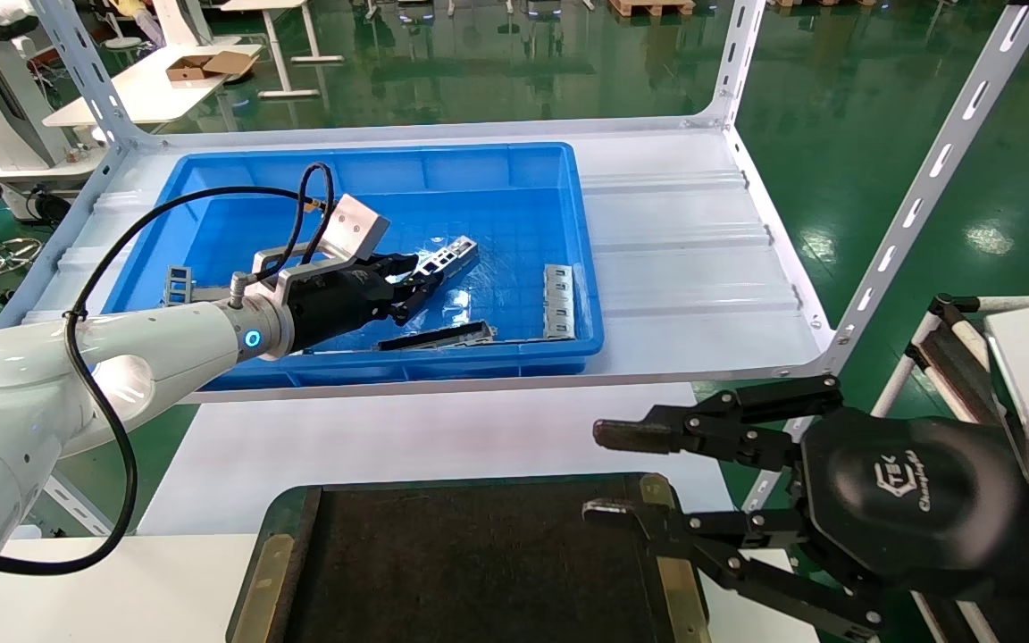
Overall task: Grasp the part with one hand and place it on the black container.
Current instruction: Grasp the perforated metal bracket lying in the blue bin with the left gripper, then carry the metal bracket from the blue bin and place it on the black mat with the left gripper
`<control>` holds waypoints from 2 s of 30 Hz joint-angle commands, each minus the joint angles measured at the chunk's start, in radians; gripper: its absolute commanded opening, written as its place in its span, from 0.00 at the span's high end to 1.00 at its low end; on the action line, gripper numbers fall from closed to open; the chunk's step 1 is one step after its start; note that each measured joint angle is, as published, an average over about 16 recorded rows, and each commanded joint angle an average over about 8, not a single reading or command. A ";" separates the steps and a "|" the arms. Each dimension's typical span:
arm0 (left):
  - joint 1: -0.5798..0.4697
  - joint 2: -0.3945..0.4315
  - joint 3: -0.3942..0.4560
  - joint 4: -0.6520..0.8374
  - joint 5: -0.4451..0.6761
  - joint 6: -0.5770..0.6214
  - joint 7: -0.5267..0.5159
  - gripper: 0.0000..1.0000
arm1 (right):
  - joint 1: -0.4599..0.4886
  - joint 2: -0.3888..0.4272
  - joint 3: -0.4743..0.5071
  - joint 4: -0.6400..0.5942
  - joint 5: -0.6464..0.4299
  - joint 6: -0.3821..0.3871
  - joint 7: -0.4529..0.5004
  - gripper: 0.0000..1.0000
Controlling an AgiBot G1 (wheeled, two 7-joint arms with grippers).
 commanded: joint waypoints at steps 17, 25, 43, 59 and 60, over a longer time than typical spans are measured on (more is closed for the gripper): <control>-0.005 -0.013 -0.011 -0.008 -0.016 0.030 0.000 1.00 | 0.000 0.000 0.000 0.000 0.000 0.000 0.000 1.00; -0.024 -0.047 -0.028 -0.025 -0.042 0.115 0.013 1.00 | 0.000 0.000 0.000 0.000 0.000 0.000 0.000 1.00; -0.014 -0.176 -0.094 -0.128 -0.150 0.536 0.052 1.00 | 0.000 0.000 -0.001 0.000 0.000 0.000 0.000 1.00; 0.160 -0.249 -0.090 -0.389 -0.175 0.733 -0.042 1.00 | 0.000 0.000 -0.001 0.000 0.001 0.000 0.000 1.00; 0.180 -0.255 -0.090 -0.418 -0.177 0.735 -0.054 1.00 | 0.000 0.000 -0.001 0.000 0.001 0.000 0.000 1.00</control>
